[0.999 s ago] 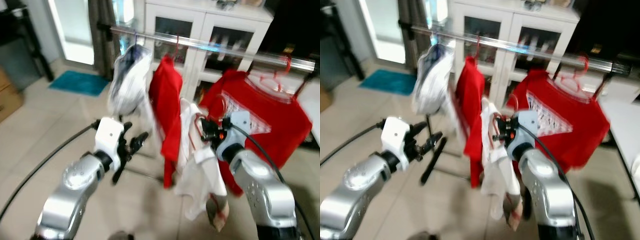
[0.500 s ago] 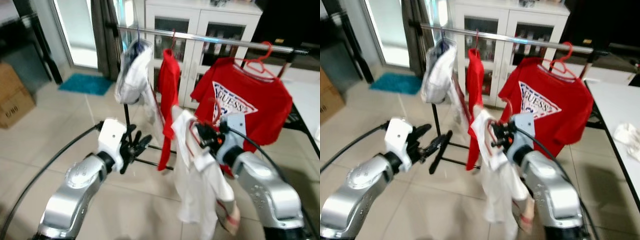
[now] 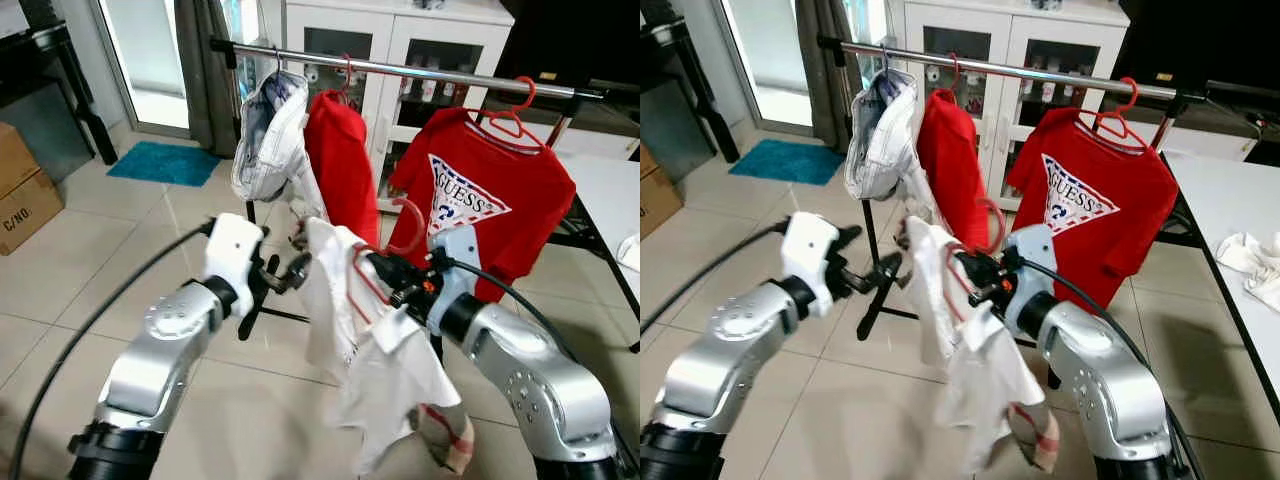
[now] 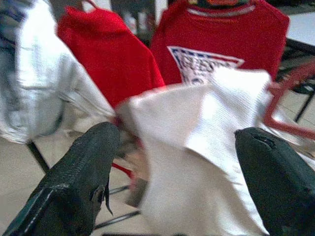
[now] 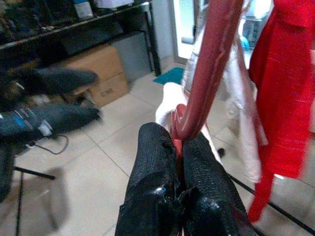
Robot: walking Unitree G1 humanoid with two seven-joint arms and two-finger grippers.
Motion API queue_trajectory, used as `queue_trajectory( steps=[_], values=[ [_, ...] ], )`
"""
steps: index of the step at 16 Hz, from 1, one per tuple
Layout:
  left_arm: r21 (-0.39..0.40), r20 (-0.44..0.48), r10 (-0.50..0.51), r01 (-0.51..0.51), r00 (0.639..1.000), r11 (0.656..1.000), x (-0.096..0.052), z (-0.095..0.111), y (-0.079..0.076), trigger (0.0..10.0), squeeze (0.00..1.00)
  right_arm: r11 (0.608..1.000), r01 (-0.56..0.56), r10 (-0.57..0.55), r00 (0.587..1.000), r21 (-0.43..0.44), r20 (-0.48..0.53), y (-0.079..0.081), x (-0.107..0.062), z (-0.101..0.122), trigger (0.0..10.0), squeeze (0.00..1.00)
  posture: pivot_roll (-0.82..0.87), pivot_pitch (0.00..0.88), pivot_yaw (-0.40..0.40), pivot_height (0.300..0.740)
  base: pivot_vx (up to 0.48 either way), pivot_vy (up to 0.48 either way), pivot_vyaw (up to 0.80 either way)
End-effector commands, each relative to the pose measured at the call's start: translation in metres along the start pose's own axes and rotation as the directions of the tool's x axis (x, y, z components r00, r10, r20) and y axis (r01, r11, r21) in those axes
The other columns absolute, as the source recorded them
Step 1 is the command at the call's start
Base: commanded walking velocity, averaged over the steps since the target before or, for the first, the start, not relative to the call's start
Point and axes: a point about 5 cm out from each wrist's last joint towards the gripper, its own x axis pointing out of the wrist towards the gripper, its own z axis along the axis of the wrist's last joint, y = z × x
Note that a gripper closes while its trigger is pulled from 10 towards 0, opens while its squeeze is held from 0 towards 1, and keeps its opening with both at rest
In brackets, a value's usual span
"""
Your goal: Hang hanger
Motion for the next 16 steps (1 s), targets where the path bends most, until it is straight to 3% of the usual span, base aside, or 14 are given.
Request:
queue_trajectory(
  steps=[1, 2, 4, 7, 9, 10, 11, 12, 13, 16],
  values=[
    [0.01, -0.016, -0.038, 0.039, 0.999, 0.999, 0.006, 0.0, -0.005, 10.0, 0.0, 0.998, -0.055, 0.056, 0.996, -0.016, 0.063, 0.007, 0.0, 0.017, 0.0, 0.0, -0.11, 0.0, -0.027, 0.74, 0.0, 0.0, 0.0],
    [0.02, -0.023, -0.096, 0.097, 0.995, 0.995, 0.01, -0.001, -0.011, 10.0, 0.0, 0.996, -0.088, 0.089, 0.993, -0.016, 0.073, 0.01, 0.001, 0.02, 0.0, 0.0, -0.11, 0.0, -0.027, 0.74, 0.0, 0.0, 0.0],
    [0.026, -0.033, -0.117, 0.118, 0.993, 0.993, 0.012, -0.003, -0.014, 10.0, 0.0, 0.993, -0.113, 0.114, 0.99, -0.015, 0.081, 0.013, 0.002, 0.022, 0.0, 0.0, -0.11, 0.0, -0.027, 0.74, 0.0, 0.0, 0.0],
    [0.083, -0.029, -0.044, 0.046, 0.999, 0.996, 0.016, -0.003, -0.004, 10.0, 0.0, 0.98, -0.197, 0.195, 0.974, 0.001, 0.114, 0.022, 0.0, 0.027, 0.0, 0.0, -0.11, 0.0, -0.031, 0.74, 0.0, 0.0, 0.0],
    [0.082, 0.041, -0.02, 0.017, 0.999, 0.997, 0.021, 0.007, 0.002, 9.8, 0.0, 0.973, -0.232, 0.229, 0.965, 0.011, 0.13, 0.025, -0.002, 0.029, 0.0, 0.0, -0.11, 0.0, -0.027, 0.74, 0.0, 0.0, 0.0],
    [0.08, 0.046, -0.022, 0.018, 0.999, 0.997, 0.021, 0.008, 0.002, 7.1, 0.0, 0.973, -0.231, 0.227, 0.965, 0.013, 0.13, 0.025, -0.002, 0.029, 0.0, 0.0, -0.11, 0.0, -0.027, 0.74, 0.0, 0.0, 0.0],
    [0.079, 0.051, -0.028, 0.024, 0.998, 0.997, 0.022, 0.009, 0.002, 3.5, 0.0, 0.974, -0.226, 0.223, 0.966, 0.015, 0.13, 0.024, -0.003, 0.029, 0.0, 0.0, -0.11, 0.0, -0.023, 0.74, 0.0, 0.0, 0.0],
    [0.079, 0.053, -0.037, 0.033, 0.998, 0.996, 0.023, 0.009, 0.001, 0.6, 0.0, 0.974, -0.226, 0.222, 0.966, 0.016, 0.131, 0.024, -0.003, 0.029, 0.0, 0.0, -0.11, 0.0, -0.023, 0.74, 0.0, 0.0, 0.0],
    [0.079, 0.057, -0.043, 0.039, 0.997, 0.996, 0.023, 0.009, 0.0, 0.0, 0.0, 0.974, -0.227, 0.223, 0.966, 0.017, 0.131, 0.024, -0.003, 0.029, 0.0, 0.0, -0.11, 0.0, -0.023, 0.74, 0.0, 0.0, 0.0],
    [0.079, 0.068, -0.051, 0.045, 0.996, 0.996, 0.024, 0.008, -0.002, 0.0, 0.0, 0.974, -0.226, 0.222, 0.967, 0.019, 0.127, 0.023, -0.003, 0.028, 0.0, 0.0, -0.11, 0.0, -0.027, 0.74, 0.0, 0.0, 0.0]
  ],
)
